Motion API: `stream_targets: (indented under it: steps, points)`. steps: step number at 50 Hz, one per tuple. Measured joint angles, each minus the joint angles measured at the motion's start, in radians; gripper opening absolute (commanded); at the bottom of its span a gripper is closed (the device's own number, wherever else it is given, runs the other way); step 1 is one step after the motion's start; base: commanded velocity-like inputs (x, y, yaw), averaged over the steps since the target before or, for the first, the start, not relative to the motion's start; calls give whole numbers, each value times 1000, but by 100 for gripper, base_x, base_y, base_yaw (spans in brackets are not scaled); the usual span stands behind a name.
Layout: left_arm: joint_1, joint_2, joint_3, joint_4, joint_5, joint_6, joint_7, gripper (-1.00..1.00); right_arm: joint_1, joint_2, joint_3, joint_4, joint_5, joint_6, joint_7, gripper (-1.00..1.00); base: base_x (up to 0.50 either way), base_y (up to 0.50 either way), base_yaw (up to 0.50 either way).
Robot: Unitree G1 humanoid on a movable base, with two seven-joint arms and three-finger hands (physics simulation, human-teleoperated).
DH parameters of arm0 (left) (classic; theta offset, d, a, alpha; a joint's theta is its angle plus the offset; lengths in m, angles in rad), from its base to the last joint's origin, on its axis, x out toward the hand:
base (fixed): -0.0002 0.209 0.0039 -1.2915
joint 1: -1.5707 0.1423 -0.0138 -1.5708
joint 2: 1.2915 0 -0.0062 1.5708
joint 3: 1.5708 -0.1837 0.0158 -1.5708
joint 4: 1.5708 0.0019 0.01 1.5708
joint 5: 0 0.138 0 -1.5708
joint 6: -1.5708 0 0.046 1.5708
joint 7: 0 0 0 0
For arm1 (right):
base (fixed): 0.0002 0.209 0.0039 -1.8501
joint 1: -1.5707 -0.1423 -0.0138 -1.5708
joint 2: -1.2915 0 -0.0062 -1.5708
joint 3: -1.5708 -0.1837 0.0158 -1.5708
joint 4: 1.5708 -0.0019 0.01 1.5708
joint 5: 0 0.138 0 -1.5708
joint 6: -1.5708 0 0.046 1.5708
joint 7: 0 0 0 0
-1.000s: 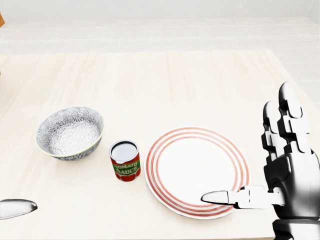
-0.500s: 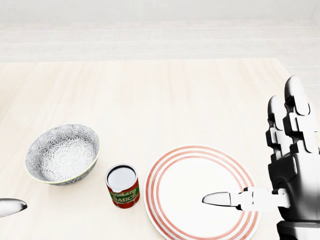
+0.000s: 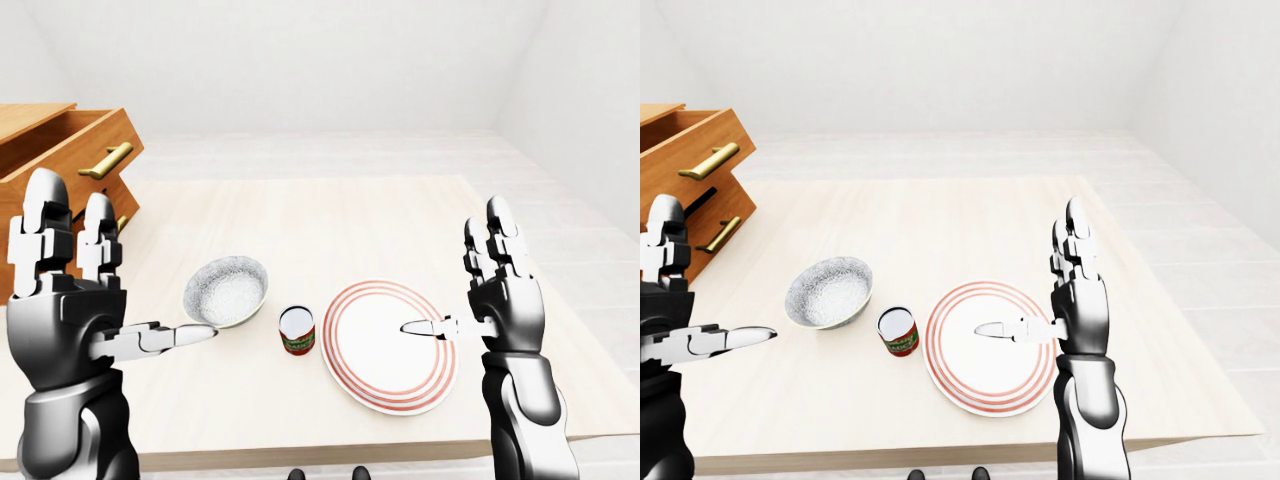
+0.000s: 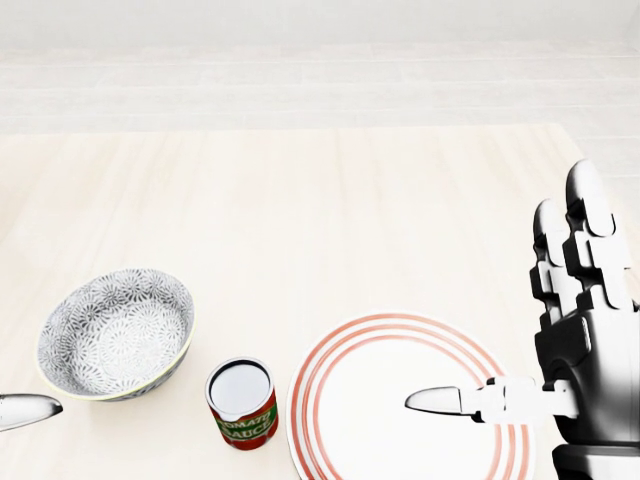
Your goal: Put the bowl on the plate.
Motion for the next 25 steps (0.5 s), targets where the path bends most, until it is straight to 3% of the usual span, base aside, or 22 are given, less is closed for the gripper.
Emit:
stream_targets:
  steps: [7,14,25]
  points:
    - [3,-2,-11,11,19,0,-2,100,3,0,-3,0,3,0,3,100,0,0,0]
    - [5,-2,-13,16,29,0,-5,100,4,2,-4,1,8,0,7,100,0,-45,0]
    - [4,-3,-14,17,36,0,-11,100,8,0,-6,-3,5,0,8,100,0,-1,0]
